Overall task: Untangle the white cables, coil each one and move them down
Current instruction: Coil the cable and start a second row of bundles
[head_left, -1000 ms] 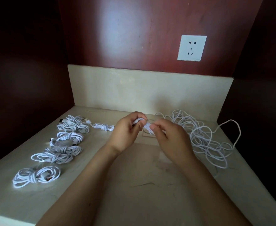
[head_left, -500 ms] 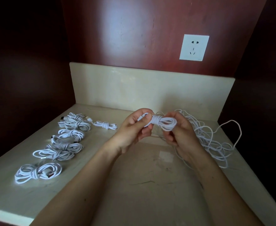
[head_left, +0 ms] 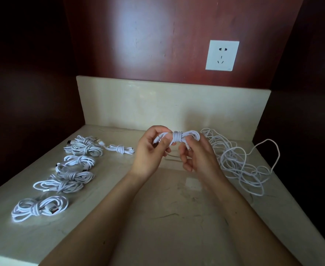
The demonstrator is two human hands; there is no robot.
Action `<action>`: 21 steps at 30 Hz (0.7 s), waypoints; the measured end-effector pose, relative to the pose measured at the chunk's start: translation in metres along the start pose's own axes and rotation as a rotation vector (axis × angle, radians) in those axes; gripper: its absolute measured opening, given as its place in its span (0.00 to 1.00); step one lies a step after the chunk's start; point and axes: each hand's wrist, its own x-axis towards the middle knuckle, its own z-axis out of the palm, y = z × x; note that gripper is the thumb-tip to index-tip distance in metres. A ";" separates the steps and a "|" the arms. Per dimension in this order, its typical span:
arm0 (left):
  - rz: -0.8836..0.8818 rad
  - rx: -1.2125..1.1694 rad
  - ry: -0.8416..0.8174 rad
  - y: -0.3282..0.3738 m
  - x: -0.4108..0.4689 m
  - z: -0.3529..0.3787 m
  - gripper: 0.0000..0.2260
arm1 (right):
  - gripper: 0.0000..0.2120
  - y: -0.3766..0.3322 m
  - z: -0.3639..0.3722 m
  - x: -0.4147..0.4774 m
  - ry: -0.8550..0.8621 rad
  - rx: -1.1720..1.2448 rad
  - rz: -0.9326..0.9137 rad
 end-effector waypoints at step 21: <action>-0.139 0.132 -0.234 -0.004 0.002 -0.003 0.10 | 0.05 0.017 -0.010 0.007 -0.010 -0.432 -0.065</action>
